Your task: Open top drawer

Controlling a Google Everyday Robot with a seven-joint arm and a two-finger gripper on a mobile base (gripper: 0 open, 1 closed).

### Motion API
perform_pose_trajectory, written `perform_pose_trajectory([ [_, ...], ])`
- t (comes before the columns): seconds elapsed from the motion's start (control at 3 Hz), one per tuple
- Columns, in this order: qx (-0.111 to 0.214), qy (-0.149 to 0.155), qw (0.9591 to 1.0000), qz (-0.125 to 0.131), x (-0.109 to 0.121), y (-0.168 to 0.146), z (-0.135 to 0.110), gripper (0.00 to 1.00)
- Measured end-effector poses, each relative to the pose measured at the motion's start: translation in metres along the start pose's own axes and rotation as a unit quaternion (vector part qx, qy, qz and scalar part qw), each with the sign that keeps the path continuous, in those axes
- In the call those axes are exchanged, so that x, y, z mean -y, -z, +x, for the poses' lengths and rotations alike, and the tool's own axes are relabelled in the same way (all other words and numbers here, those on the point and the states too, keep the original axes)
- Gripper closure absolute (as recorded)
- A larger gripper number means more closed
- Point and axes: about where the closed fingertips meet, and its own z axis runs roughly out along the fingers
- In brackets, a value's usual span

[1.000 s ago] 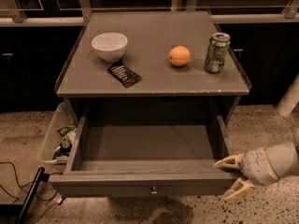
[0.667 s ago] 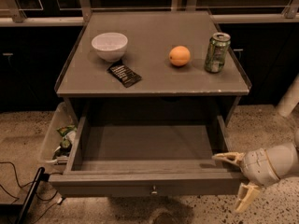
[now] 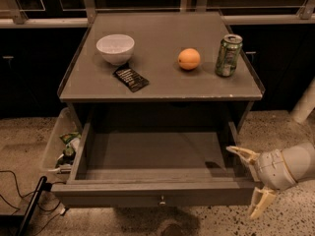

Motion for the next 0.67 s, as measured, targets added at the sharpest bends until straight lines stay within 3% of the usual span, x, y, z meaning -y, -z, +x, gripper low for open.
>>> perform_pose_trajectory([
  [0.33, -0.029, 0.044, 0.9985, 0.016, 0.009, 0.028, -0.042, 0.00],
  [0.67, -0.061, 0.091, 0.9935, 0.033, 0.018, 0.058, -0.089, 0.00],
])
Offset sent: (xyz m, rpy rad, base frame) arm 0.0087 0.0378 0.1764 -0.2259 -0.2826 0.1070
